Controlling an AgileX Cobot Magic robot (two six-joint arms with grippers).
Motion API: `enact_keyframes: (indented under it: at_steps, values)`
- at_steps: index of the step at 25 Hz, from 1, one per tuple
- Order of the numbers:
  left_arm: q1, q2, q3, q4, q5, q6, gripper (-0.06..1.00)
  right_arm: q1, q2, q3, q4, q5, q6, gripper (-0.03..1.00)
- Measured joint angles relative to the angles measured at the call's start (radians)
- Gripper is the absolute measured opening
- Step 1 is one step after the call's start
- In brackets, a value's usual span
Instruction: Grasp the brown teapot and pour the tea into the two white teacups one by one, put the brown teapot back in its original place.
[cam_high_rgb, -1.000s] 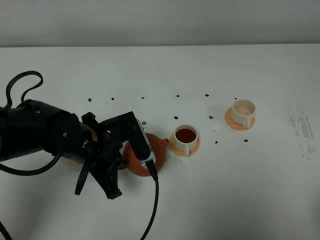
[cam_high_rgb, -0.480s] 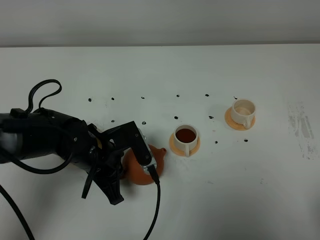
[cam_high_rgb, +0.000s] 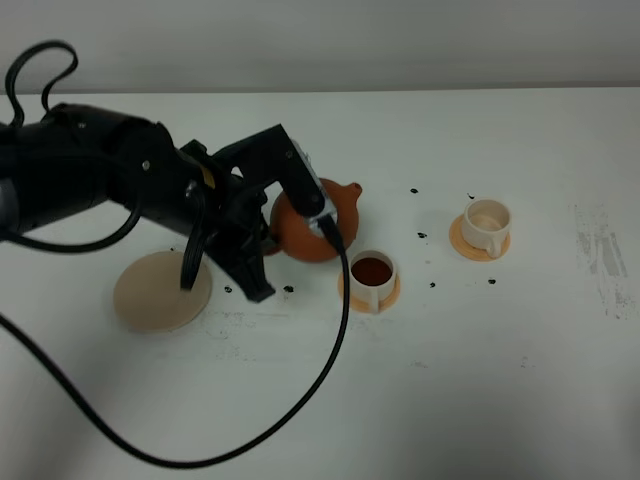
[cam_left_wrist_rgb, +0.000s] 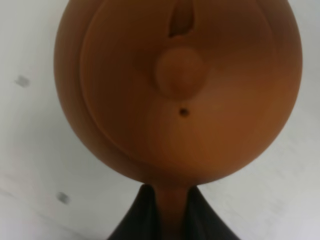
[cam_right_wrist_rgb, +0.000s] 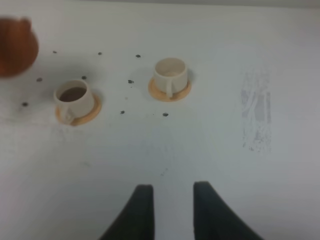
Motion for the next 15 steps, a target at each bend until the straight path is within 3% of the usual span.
enact_keyframes:
  at_steps: [10,15]
  values:
    - [0.004,0.380,-0.585,0.062,0.155,0.015,0.12,0.000,0.000,0.000,0.000,0.000,0.000,0.22]
    - [-0.026,0.554,-0.817,0.069,0.193,0.091,0.12,0.000,0.000,0.000,0.000,0.000,0.000,0.22]
